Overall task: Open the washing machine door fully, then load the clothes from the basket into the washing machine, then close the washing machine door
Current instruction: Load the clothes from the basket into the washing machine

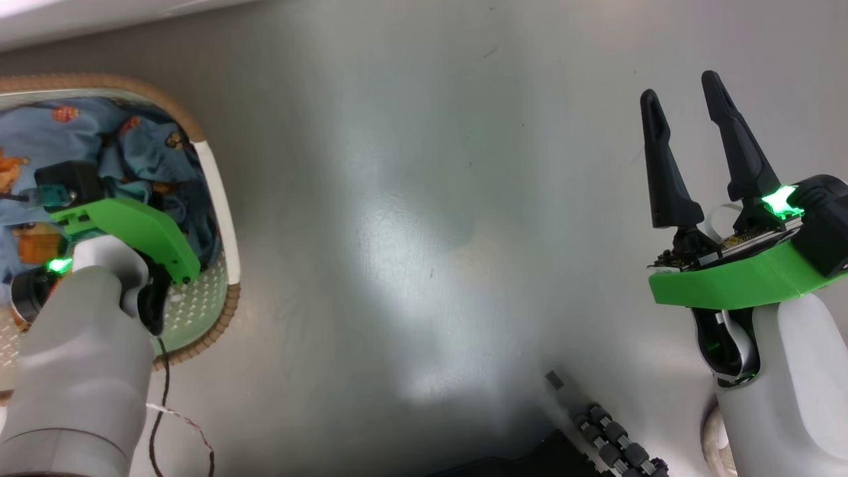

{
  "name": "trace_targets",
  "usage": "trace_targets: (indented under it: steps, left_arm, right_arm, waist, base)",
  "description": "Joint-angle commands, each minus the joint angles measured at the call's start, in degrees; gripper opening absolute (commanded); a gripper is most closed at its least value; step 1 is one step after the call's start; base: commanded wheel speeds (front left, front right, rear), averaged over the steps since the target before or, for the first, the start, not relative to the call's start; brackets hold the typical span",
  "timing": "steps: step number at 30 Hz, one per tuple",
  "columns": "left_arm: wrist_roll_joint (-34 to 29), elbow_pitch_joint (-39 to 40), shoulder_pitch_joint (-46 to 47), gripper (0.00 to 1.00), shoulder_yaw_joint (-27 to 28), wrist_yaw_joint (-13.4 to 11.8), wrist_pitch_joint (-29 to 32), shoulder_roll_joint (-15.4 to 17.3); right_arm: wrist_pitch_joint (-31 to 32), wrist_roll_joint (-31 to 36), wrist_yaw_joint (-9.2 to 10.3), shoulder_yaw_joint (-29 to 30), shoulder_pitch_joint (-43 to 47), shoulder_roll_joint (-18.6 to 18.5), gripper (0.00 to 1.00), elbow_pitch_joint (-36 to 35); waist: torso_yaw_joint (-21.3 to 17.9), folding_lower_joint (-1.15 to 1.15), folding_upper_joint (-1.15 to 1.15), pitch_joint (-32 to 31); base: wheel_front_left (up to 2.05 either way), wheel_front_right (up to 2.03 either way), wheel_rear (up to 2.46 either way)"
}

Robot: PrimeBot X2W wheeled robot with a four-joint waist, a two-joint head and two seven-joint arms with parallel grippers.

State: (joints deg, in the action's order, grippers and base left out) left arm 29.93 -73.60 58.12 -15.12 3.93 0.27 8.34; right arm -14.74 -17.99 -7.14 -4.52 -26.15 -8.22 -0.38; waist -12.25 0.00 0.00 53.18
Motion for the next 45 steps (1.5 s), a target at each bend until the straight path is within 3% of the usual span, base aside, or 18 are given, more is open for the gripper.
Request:
trace_targets:
  steps: [1, 10, 22, 33, 45]
  left_arm:
    - [0.1, -0.3, -1.2, 0.0, 0.8, -0.5, -1.0, 1.4]
    - [-0.7, -0.3, -3.3, 0.0, -0.8, 0.4, -8.3, 0.6]
    - [-1.4, 3.0, -8.5, 0.0, -1.2, -0.9, -15.1, -1.1]
    - [-6.5, 24.7, -19.8, 0.0, 3.2, -5.2, -15.3, -0.4]
    - [-12.2, 44.0, -33.3, 0.0, 8.5, -6.7, -15.3, -0.8]
  right_arm:
    - [-0.3, -0.4, -0.35, -0.6, 1.5, -0.4, 1.0, -1.5]
    - [-0.3, 0.4, -0.35, 0.5, 3.0, -1.3, 1.0, -1.5]
    - [-0.3, 1.3, -0.35, 2.9, 7.2, -2.8, 1.0, -1.4]
    - [-0.3, 2.1, -0.35, 3.6, 11.1, -3.2, 1.0, -0.5]
    - [-0.3, 2.8, -0.35, 4.7, 16.1, -2.1, 1.0, 1.3]
  waist:
    - [0.6, 0.0, 0.0, -0.6]
    - [3.3, 0.0, 0.0, -5.0]
    - [7.4, 0.0, 0.0, -12.5]
    - [10.3, 0.0, 0.0, -20.2]
    - [11.4, 0.0, 0.0, -31.0]
  base:
    - [0.0, 0.0, 0.0]
    - [0.0, 0.0, 0.0]
    - [0.0, 0.0, 0.0]
    - [0.0, 0.0, 0.0]
    - [0.0, 0.0, 0.0]
